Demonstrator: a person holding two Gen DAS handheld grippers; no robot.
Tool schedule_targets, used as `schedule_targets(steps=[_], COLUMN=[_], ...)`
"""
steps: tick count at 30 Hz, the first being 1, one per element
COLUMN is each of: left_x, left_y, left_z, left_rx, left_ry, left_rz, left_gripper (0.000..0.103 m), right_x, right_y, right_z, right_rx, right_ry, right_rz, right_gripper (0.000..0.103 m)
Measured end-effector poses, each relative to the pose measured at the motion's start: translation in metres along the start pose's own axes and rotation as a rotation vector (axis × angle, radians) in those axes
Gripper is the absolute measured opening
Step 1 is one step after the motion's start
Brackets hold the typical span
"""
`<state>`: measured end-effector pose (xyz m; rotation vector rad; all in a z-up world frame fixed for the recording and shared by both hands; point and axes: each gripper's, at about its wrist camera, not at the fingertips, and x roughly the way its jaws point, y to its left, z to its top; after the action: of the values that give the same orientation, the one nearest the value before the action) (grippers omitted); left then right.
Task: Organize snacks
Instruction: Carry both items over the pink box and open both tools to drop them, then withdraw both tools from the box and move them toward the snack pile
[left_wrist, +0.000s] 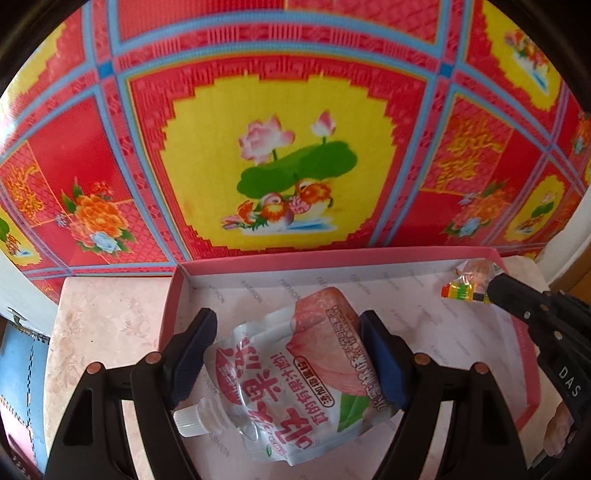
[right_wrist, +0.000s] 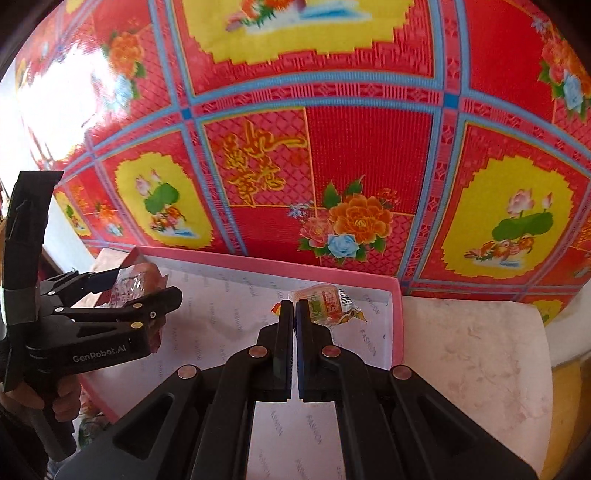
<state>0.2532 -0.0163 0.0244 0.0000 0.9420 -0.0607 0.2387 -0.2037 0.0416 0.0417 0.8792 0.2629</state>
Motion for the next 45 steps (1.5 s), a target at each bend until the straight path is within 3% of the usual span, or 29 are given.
schedule_targets(steps=[13, 21, 26, 35, 45], left_x=[0.022, 0.026, 0.019, -0.004, -0.045], left_y=[0.0, -0.002, 0.0, -0.011, -0.008], left_z=[-0.002, 0.002, 0.005, 0.009, -0.006], left_rx=[-0.016, -0.009, -0.027, 0.012, -0.032], left_ry=[0.07, 0.082, 0.06, 0.005, -0.037], left_rz=[0.039, 0.04, -0.015, -0.013, -0.018], left_gripper=[0.083, 0.084, 0.088, 0.089, 0.089], right_x=[0.023, 0.023, 0.009, -0.018, -0.066], right_y=[0.003, 0.006, 0.004, 0.005, 0.011], right_z=[-0.002, -0.005, -0.003, -0.004, -0.013], right_rx=[0.038, 0.046, 0.052, 0.068, 0.072], right_ry=[0.046, 0.054, 0.032, 0.014, -0.024], right_rz=[0.031, 0.032, 0.014, 0.025, 0.032], right_gripper=[0.003, 0.033, 0.035, 0.036, 0.038])
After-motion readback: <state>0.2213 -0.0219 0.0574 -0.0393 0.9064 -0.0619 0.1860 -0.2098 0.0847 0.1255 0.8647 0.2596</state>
